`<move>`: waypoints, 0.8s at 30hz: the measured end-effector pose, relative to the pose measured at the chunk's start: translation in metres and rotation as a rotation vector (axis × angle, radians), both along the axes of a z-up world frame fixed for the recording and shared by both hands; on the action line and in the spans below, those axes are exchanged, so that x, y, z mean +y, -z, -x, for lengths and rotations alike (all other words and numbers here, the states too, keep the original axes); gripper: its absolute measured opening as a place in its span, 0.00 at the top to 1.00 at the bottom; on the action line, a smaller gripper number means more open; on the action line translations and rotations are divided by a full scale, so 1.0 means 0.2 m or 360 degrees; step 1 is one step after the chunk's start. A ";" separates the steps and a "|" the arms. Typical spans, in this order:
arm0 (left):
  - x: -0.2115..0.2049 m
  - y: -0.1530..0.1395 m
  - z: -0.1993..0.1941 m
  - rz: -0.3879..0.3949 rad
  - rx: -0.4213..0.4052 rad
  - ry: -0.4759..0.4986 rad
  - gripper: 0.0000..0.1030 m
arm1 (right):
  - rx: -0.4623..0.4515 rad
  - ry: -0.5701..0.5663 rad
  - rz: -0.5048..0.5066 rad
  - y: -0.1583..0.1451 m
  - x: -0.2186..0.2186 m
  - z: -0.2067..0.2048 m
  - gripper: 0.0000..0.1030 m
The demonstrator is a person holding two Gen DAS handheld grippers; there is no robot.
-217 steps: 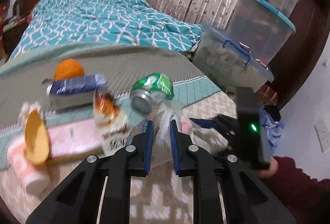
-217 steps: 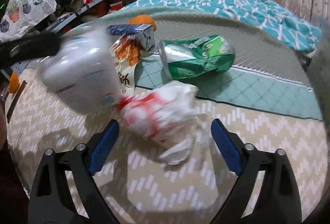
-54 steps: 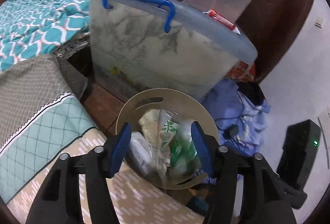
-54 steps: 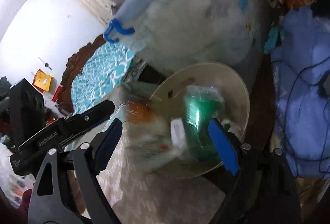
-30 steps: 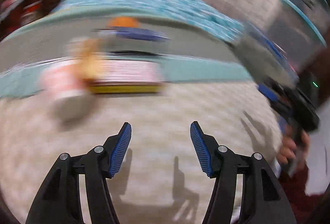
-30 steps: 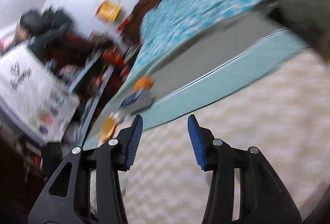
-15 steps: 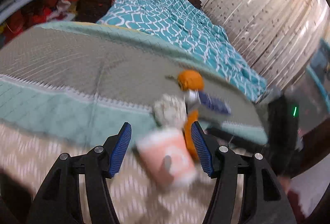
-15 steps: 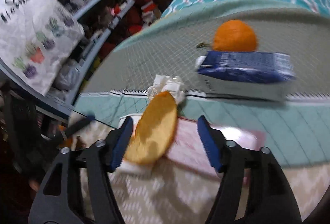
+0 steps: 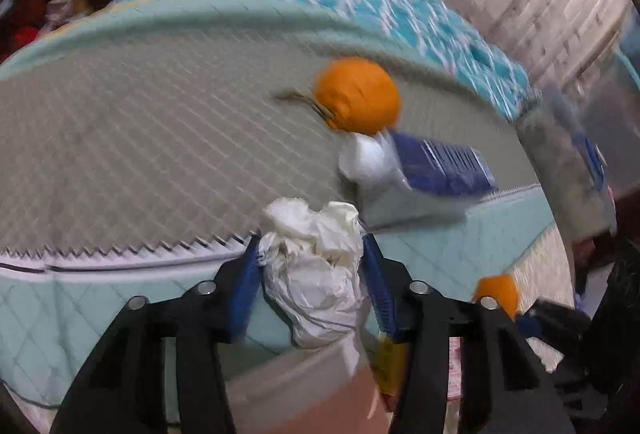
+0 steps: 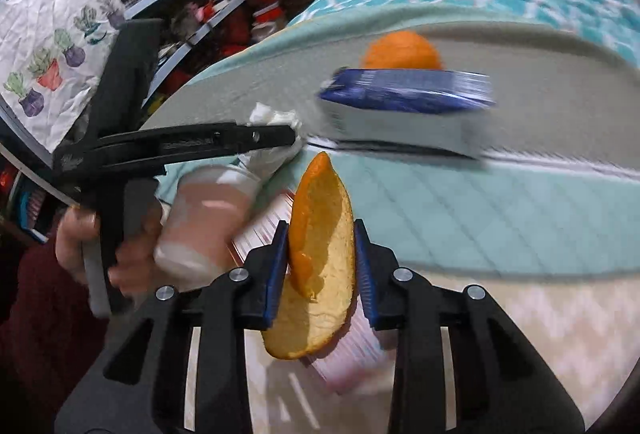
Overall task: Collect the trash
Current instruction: 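Grasp the crumpled white tissue with the left tool while the right tool grasps the orange peel, then carry the tissue and peel to the beige bin and open both tools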
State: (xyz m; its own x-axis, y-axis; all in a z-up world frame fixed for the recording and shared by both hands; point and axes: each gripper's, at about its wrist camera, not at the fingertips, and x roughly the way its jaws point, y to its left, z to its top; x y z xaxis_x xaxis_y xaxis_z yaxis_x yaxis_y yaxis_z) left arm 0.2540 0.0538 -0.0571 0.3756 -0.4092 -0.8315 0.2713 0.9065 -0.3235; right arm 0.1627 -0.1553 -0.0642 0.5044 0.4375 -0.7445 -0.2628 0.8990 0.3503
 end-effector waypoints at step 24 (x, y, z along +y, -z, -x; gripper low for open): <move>-1.27 -0.04 0.89 0.0227 0.0113 0.0868 0.59 | -0.0083 0.0916 -0.0044 0.02 -1.24 0.95 0.69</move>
